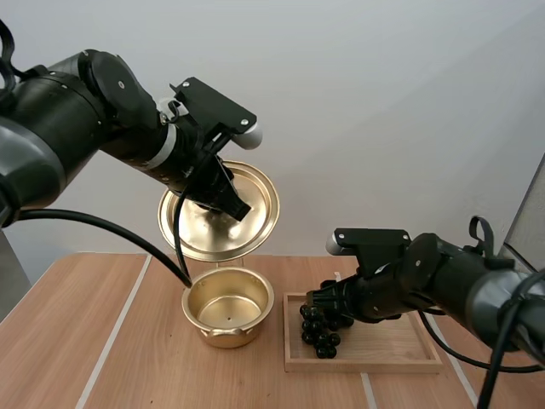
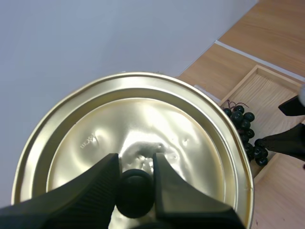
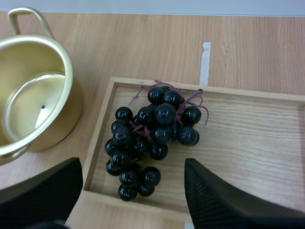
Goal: Open the lid, put the grape in the pot, and close it
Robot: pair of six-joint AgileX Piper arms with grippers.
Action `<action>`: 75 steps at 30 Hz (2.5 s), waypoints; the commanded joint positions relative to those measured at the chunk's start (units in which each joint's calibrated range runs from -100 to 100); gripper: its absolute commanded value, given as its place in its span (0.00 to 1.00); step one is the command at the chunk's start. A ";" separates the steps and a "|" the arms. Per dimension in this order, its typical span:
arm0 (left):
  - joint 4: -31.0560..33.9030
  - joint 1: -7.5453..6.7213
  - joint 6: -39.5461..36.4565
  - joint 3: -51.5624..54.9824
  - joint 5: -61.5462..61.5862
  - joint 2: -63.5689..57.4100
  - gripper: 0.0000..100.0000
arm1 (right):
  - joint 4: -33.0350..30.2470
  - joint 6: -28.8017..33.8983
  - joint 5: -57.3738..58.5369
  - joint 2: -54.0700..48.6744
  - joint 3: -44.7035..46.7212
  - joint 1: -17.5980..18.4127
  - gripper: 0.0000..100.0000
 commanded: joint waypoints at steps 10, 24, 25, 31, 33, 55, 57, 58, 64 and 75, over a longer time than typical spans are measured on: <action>-0.15 -0.17 -1.07 -0.48 1.39 -4.76 0.00 | 2.80 -0.54 -5.11 20.47 -11.18 -0.18 1.00; -0.36 -0.17 -1.19 -0.48 3.46 -4.76 0.00 | 2.80 0.75 -6.94 36.12 -17.88 -0.18 1.00; -0.36 -0.17 -1.19 -0.48 3.72 -4.76 0.00 | 2.80 0.75 -7.36 37.10 -17.85 -0.18 1.00; -0.59 -0.17 -1.19 -0.48 4.56 -4.76 0.00 | 2.80 0.66 -9.48 42.04 -17.85 0.04 1.00; -0.59 -0.17 -1.19 -0.48 4.56 -4.76 0.00 | 2.80 0.36 -9.48 42.82 -17.85 0.22 1.00; -0.82 -0.17 -1.29 -0.48 4.00 -4.76 0.00 | -0.80 0.36 -5.16 27.92 -17.85 0.69 0.00; -0.80 -0.17 -1.28 -0.48 4.00 -4.90 0.00 | -0.59 0.36 -4.99 24.24 -17.85 0.69 0.00; -0.84 -0.17 -1.28 -0.48 4.00 -5.14 0.00 | -0.05 0.36 -4.99 22.52 -17.85 0.69 0.00; -0.84 -0.17 -2.85 -3.64 3.44 -6.74 0.00 | 3.66 -0.91 -4.99 15.37 -19.72 0.69 0.00; -0.46 -0.17 -6.16 -18.81 3.29 -11.82 0.00 | 12.19 -7.80 -1.00 14.15 -28.29 3.79 0.00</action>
